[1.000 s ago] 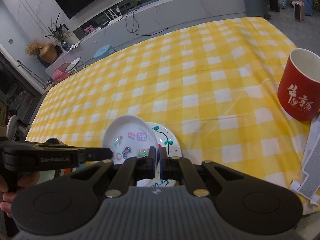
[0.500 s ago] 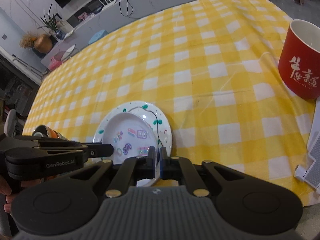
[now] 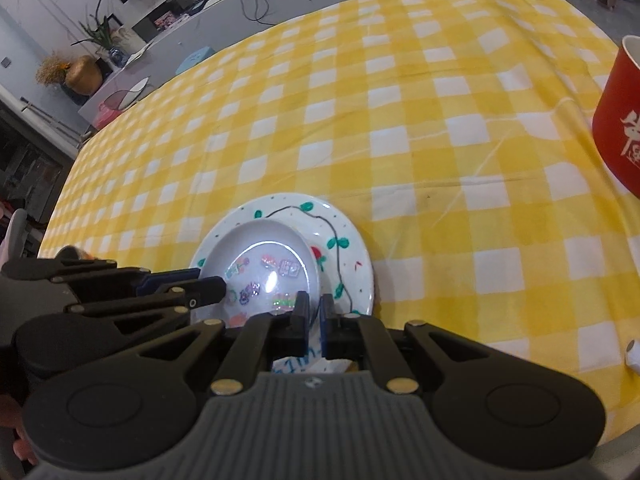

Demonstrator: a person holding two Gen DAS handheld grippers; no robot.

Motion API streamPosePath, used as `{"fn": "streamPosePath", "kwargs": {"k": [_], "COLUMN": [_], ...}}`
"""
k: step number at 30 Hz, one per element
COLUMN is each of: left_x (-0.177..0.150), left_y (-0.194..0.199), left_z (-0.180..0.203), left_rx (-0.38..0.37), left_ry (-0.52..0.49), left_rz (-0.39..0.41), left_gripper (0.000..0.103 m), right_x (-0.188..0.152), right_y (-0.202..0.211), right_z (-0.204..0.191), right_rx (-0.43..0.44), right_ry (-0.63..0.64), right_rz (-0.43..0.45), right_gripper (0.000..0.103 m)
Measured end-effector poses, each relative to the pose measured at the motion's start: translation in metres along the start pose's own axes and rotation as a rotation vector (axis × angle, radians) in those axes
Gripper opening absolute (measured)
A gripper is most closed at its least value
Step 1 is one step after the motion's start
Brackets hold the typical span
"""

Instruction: Organize plates and bowls

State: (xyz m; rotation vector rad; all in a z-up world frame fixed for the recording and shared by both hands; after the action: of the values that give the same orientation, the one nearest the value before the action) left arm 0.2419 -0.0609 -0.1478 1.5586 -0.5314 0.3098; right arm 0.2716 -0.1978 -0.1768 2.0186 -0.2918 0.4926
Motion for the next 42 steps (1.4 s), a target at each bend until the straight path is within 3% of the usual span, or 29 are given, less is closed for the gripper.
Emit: {"fn": "streamPosePath", "kwargs": {"k": [2, 4, 6, 8, 13, 17, 21, 25, 30, 32, 35, 42], "left_x": [0.0, 0.001, 0.0, 0.001, 0.008, 0.011, 0.004, -0.013, -0.05, -0.059, -0.067, -0.086], "left_y": [0.0, 0.001, 0.004, 0.009, 0.028, 0.056, 0.1, 0.128, 0.129, 0.121, 0.109, 0.087], "left_z": [0.001, 0.003, 0.004, 0.003, -0.009, -0.023, -0.043, -0.075, -0.117, -0.131, -0.146, -0.166], "left_rx": [0.007, 0.004, -0.001, 0.005, -0.003, -0.026, -0.003, 0.08, 0.163, 0.175, 0.159, 0.098], "left_ry": [-0.012, -0.021, -0.021, -0.015, 0.04, 0.099, 0.16, 0.202, 0.351, 0.41, 0.445, 0.544], "left_rz": [0.011, 0.028, 0.053, 0.077, 0.168, 0.234, 0.333, 0.317, 0.22, 0.189, 0.149, 0.087], "left_gripper": [0.016, 0.037, 0.047, 0.049, 0.064, 0.067, 0.067, 0.068, 0.067, 0.066, 0.066, 0.066], "right_x": [0.002, 0.003, 0.004, 0.003, 0.003, 0.005, 0.011, 0.014, 0.004, -0.004, -0.016, -0.032], "right_y": [-0.001, -0.002, -0.002, 0.0, 0.017, 0.033, 0.054, 0.069, 0.058, 0.046, 0.027, -0.013], "right_z": [0.001, 0.002, 0.002, 0.001, -0.001, -0.002, -0.017, -0.052, -0.096, -0.113, -0.132, -0.157], "right_rx": [0.004, 0.01, 0.01, 0.011, -0.003, -0.012, 0.027, 0.139, 0.216, 0.229, 0.232, 0.217], "right_ry": [-0.003, -0.008, -0.002, 0.006, -0.006, -0.018, -0.005, 0.056, 0.079, 0.106, 0.116, 0.13], "right_rz": [0.003, 0.004, 0.006, 0.019, 0.07, 0.124, 0.185, 0.189, 0.094, 0.044, -0.022, -0.123], "right_gripper": [0.004, 0.006, 0.009, 0.02, 0.039, 0.054, 0.069, 0.084, 0.084, 0.078, 0.071, 0.064]}}
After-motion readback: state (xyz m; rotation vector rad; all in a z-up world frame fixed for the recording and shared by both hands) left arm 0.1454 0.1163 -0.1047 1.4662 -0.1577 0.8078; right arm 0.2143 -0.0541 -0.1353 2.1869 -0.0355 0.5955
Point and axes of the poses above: each gripper's, at about its wrist camera, not at the fingertips, and y roughly against the way its jaws point, z to its right, x to its top, the point moved 3 cm from there along -y, roughly the way its jaws point, and after that the axes turned 6 degrees about z, right-handed, at the moved point
